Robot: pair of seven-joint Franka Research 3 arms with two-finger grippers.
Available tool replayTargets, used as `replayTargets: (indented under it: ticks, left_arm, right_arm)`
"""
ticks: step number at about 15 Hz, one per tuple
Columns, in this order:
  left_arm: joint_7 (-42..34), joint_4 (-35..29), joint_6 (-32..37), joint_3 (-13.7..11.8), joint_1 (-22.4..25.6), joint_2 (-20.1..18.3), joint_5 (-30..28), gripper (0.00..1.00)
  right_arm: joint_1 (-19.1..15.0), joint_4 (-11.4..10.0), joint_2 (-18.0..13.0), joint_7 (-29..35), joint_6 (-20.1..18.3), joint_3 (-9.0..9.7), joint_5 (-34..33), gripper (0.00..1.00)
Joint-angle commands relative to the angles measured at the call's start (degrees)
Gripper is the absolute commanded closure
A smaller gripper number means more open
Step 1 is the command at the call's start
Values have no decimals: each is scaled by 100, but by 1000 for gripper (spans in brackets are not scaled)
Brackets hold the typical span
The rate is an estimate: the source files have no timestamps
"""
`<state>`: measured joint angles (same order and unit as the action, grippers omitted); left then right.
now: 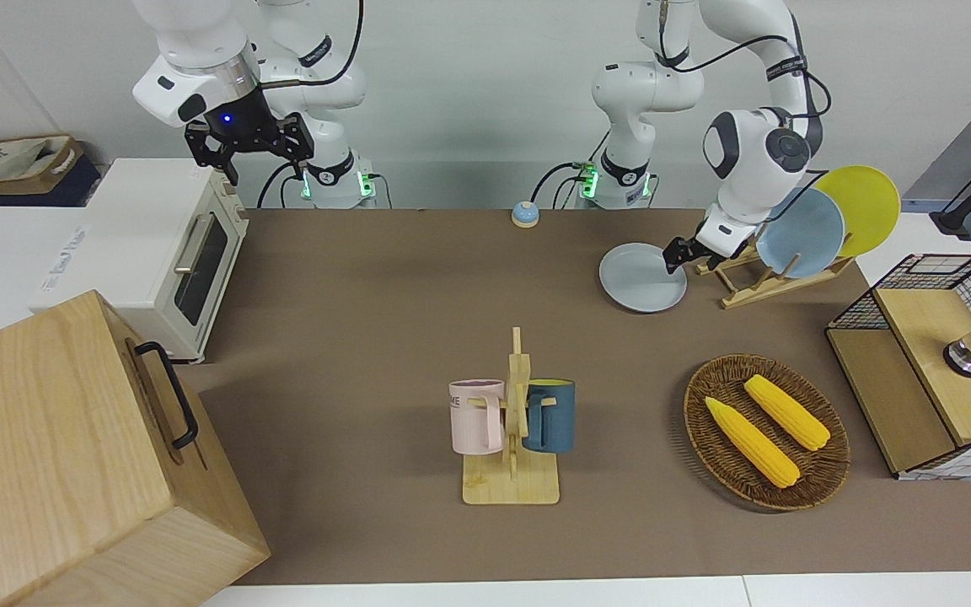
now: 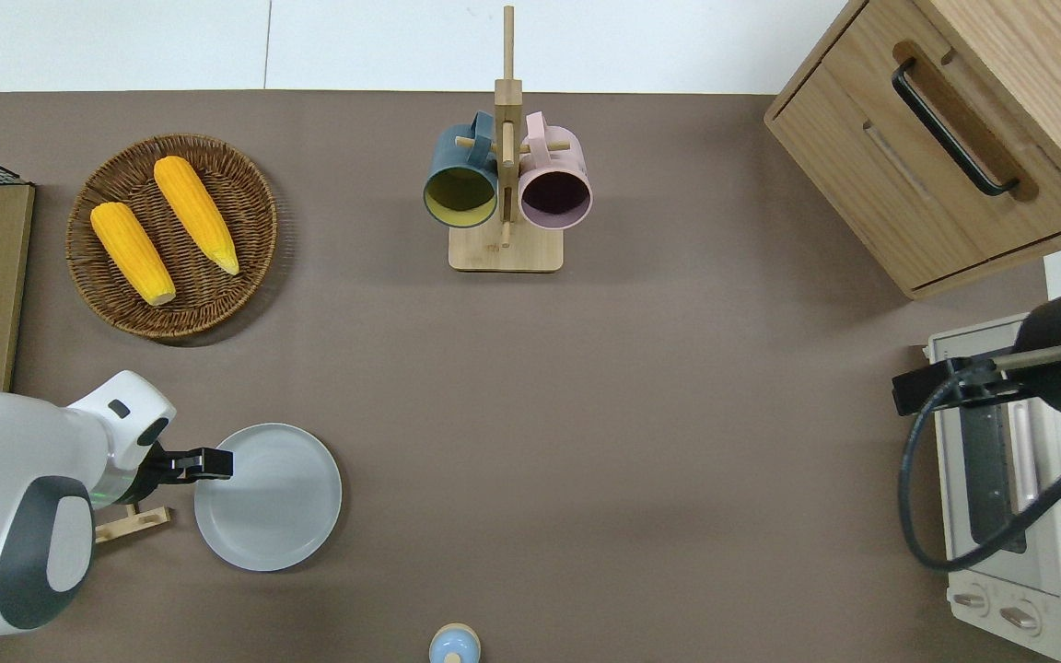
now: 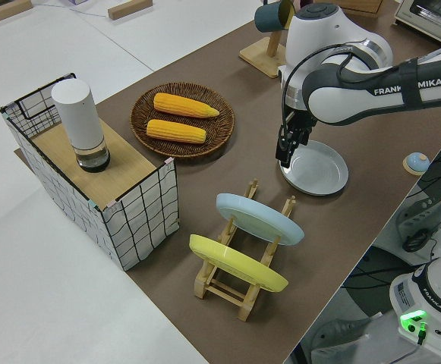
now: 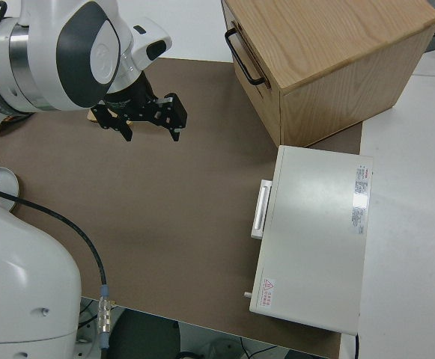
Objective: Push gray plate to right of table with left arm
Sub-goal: 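Move the left gripper to the edge of the gray plate nearest the robot's left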
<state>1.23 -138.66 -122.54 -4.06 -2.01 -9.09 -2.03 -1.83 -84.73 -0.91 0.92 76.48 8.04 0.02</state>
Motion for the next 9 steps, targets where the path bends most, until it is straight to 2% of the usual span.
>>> replayTargets:
  ticks: [1,3,9]
  left_arm:
    - [70,-784,-849,-25,-54,-287,36,51]
    - [61,-960,-1227,-16,-45,-234,36,53]
    - [-18,-1031,-1544,-25,34,73,36,97]
  right_arm:
    - [-107,54,-14,66,-90,93,25,17]
    - [-107,54,-14,66,-90,93,25,17]
    - [-107,54,-14,67,-90,93,25,17]
